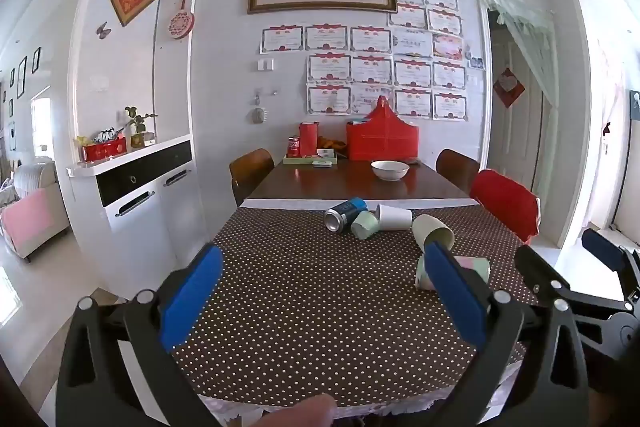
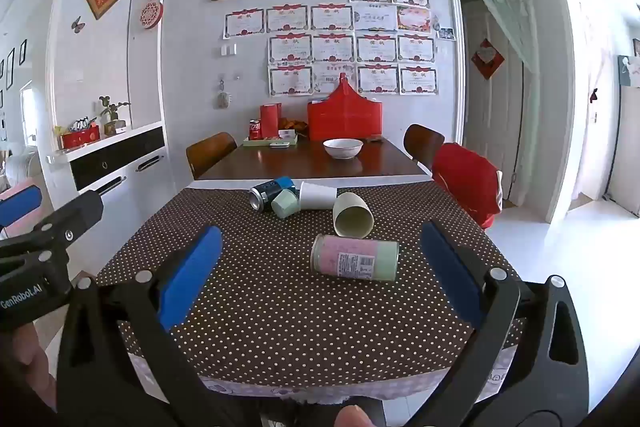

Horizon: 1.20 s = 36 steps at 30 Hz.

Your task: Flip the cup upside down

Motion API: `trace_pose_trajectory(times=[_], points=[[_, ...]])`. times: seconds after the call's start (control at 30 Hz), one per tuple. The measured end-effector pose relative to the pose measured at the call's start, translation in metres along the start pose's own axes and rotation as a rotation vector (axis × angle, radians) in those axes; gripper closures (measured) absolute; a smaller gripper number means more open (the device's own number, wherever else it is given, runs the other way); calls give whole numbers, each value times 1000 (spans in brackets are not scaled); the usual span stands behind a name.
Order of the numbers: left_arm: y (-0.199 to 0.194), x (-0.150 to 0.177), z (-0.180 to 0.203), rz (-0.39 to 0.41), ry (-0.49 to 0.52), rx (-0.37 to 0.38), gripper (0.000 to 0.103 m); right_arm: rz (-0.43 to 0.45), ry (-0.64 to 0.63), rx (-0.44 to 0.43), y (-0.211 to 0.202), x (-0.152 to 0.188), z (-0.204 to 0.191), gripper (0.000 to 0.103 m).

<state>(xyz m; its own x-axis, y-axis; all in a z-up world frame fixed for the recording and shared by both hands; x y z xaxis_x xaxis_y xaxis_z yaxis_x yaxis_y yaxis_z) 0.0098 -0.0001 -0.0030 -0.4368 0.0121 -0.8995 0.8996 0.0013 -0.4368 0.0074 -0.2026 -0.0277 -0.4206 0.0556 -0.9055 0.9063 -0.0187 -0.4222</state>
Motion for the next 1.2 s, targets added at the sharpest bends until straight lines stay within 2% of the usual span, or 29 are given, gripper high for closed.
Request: trace_pose_trajectory(times=[1.2], points=[[0, 1, 7, -2, 3, 4, 4, 4, 2, -2, -1, -1, 1, 6]])
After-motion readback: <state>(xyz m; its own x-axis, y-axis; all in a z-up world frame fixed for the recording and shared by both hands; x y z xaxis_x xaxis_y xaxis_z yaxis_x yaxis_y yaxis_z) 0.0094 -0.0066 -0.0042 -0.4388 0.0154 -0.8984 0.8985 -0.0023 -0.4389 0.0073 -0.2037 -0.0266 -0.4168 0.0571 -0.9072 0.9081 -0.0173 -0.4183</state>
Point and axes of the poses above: each gripper's, at about its wrist camera, not at the fingertips, and y roughly the way its jaws point, z to its right, x to its underside, the point moved 1 cm from there along y, roughly the way its jaws point, and after that the axes turned 9 degrees about -z, right-handed, at the moved point
